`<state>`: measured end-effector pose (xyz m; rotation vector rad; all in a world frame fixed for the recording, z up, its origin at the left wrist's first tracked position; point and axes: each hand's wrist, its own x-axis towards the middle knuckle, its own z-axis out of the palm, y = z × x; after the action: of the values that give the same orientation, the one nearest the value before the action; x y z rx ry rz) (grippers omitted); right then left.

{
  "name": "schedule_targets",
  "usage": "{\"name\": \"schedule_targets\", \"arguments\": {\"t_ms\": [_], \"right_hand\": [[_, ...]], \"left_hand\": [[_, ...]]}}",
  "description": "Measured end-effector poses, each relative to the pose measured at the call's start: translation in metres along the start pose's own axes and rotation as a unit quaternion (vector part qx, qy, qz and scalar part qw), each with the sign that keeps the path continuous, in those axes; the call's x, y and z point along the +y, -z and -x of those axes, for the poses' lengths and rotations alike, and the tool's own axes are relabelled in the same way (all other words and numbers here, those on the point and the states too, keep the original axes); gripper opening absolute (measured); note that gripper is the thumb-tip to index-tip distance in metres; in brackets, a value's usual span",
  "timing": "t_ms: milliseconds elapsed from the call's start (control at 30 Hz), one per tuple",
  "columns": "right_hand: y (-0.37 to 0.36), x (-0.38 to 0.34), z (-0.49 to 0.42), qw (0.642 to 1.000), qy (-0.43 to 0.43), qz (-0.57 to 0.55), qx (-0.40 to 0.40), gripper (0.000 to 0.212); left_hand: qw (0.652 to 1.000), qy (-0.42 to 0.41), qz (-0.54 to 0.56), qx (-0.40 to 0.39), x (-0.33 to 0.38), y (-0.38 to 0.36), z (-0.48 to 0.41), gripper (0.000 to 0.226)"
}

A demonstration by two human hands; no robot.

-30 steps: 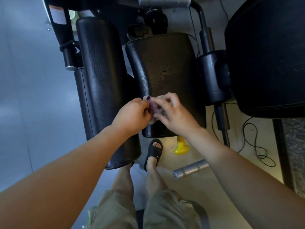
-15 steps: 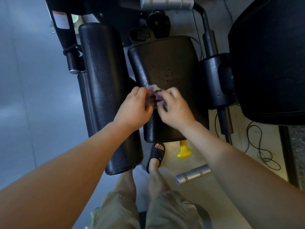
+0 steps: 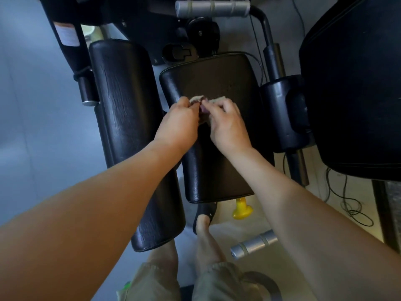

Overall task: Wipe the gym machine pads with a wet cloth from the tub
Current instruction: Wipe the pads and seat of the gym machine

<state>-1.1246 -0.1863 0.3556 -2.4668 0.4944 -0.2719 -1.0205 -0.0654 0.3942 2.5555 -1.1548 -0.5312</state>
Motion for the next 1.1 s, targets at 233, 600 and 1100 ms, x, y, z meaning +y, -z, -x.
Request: {"name": "schedule_targets", "arguments": {"t_ms": [233,600,1100], "right_hand": [[0.004,-0.032,0.006,0.997,-0.036,0.068,-0.031,0.031],[-0.003,-0.05,-0.066,0.998,-0.054,0.016,-0.01,0.035],[-0.013,-0.041,-0.094,0.997,-0.077,-0.018,-0.016,0.028]], "left_hand": [[0.999,0.014,0.017,-0.047,-0.012,0.019,-0.014,0.032],[0.995,-0.016,-0.095,-0.023,-0.052,0.036,-0.072,0.046],[0.997,-0.001,-0.077,0.005,-0.068,0.038,-0.105,0.005]]}}
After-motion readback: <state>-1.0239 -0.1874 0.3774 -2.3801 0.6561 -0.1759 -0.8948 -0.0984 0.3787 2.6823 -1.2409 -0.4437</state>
